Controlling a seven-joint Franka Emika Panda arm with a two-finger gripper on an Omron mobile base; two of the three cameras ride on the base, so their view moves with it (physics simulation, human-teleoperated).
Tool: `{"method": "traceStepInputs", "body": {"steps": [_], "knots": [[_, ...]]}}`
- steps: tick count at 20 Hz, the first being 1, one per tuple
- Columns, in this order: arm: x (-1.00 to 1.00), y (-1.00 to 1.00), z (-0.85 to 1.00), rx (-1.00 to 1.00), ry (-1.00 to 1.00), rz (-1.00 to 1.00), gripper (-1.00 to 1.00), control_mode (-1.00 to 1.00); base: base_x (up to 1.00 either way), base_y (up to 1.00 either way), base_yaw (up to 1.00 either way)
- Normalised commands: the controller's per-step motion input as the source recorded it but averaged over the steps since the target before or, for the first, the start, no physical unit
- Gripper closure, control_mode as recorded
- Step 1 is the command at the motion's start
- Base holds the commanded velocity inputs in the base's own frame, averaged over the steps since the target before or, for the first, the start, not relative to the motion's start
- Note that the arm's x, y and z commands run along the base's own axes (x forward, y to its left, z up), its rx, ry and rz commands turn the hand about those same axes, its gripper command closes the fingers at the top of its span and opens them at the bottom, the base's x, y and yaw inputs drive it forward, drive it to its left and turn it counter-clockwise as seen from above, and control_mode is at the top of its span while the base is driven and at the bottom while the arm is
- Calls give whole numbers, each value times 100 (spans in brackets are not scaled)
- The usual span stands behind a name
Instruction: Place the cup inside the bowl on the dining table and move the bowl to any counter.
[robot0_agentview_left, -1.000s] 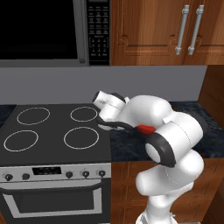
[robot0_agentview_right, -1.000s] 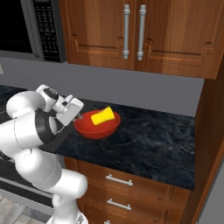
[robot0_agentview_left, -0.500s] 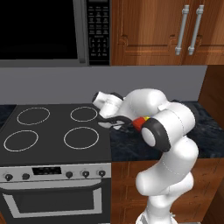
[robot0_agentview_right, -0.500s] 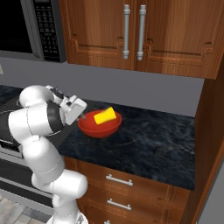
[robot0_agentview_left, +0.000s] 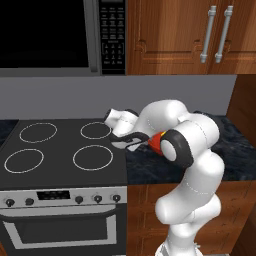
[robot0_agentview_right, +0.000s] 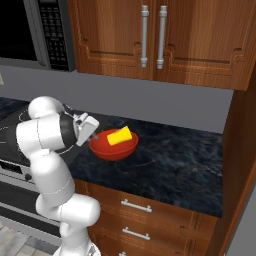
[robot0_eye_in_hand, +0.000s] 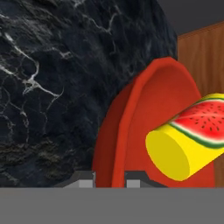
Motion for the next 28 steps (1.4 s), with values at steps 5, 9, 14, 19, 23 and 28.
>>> {"method": "traceStepInputs", "body": {"steps": [5, 9, 14, 19, 23, 28], "knots": [[11, 0, -6, 0, 0, 0, 100, -100, 0, 0, 0], [20, 0, 0, 0, 0, 0, 100, -100, 0, 0, 0], [13, 0, 0, 0, 0, 0, 100, -100, 0, 0, 0], [9, 0, -17, 0, 0, 0, 100, -100, 0, 0, 0], [4, 0, -24, 0, 0, 0, 100, -100, 0, 0, 0], [3, 0, -18, 0, 0, 0, 100, -100, 0, 0, 0]]}}
